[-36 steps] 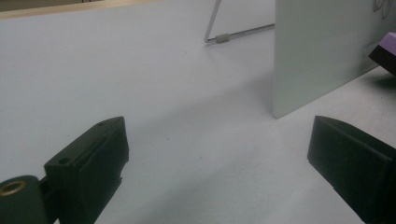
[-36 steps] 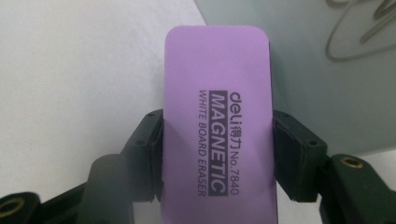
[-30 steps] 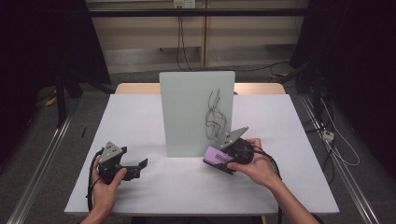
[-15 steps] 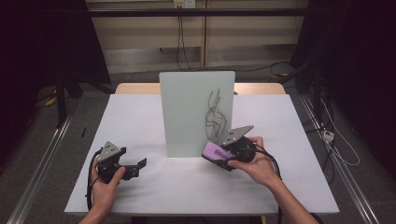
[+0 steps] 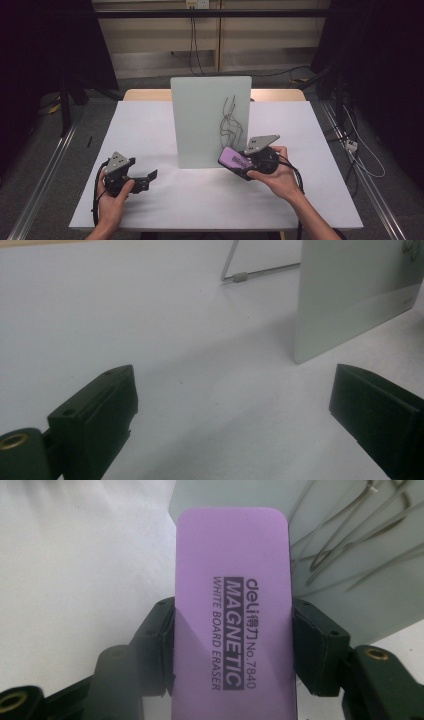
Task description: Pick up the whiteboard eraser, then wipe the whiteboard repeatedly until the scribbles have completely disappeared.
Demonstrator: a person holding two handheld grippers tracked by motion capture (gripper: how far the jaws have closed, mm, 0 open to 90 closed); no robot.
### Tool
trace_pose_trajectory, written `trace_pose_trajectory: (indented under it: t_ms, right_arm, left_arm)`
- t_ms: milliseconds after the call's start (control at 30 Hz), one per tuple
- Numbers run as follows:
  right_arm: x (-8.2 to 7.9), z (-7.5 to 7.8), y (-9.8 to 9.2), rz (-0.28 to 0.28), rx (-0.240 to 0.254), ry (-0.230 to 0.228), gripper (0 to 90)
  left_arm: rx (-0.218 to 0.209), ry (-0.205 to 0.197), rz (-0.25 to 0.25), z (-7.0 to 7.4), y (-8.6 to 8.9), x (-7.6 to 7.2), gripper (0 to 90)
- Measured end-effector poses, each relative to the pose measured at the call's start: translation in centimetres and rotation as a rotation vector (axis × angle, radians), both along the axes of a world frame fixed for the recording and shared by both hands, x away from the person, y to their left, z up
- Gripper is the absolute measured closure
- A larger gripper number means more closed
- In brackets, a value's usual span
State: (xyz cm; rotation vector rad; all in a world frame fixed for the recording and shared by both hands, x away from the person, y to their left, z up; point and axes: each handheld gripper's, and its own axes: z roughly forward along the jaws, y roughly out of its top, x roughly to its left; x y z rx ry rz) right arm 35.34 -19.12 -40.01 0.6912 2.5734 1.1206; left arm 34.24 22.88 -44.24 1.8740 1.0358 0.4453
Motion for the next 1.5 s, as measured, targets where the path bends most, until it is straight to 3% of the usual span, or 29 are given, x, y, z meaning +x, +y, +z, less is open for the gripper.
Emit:
trace_pose_trajectory:
  t_ms: [667,833,1267,1500]
  right_arm:
    - [0.3,2.1,-0.7,-0.02,0.051,-0.07,41.7]
    - [0.8,2.5,-0.4,-0.002,0.06,-0.066,41.6]
    - [1.1,5.3,-0.3,0.01,0.086,-0.125,41.7]
    - [1.6,6.4,-1.0,-0.017,0.105,-0.145,41.6]
  left_arm:
    - [-0.013,0.01,-0.005,-0.2,0.2,0.1,5.7]
    - [-0.018,0.013,-0.011,-0.2,0.4,0.2,5.7]
    - [-0.007,-0.004,-0.003,0.1,0.2,0.0,5.7]
    - [-0.004,0.0,-0.005,0.0,0.2,0.0,5.7]
